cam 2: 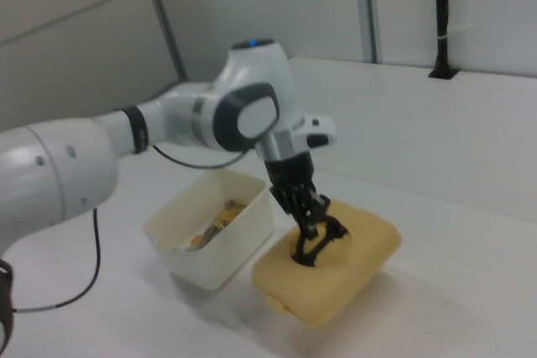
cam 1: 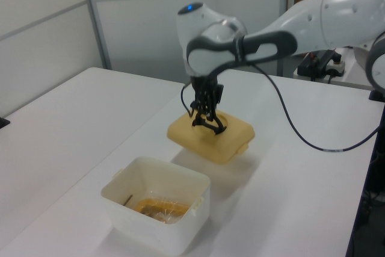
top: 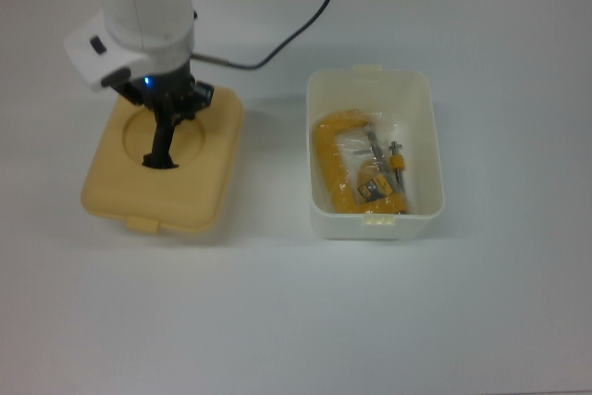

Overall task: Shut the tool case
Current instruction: 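Lift the lid by its handle and carry it over the white box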

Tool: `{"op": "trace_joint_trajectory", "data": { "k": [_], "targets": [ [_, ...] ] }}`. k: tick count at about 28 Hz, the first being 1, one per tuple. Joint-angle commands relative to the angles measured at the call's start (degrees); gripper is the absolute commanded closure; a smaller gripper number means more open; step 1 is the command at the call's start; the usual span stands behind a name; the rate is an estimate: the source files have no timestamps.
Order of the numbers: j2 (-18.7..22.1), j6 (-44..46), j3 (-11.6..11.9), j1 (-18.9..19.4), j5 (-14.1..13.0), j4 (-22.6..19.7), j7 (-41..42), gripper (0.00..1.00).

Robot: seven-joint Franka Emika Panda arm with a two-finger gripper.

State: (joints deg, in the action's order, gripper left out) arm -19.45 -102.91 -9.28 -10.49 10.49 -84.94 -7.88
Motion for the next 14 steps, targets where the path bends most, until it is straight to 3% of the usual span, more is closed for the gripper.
{"op": "trace_joint_trajectory", "data": {
  "k": [1, 7, 14],
  "targets": [
    [3.53, 4.65, -0.21, -0.32, -3.46, 1.27, 2.35, 1.00],
    [5.03, 4.83, -0.56, 0.38, -4.16, 1.36, 1.91, 1.00],
    [4.77, 4.39, -6.09, 0.47, -3.81, 1.62, -2.30, 1.00]
  ]
}}
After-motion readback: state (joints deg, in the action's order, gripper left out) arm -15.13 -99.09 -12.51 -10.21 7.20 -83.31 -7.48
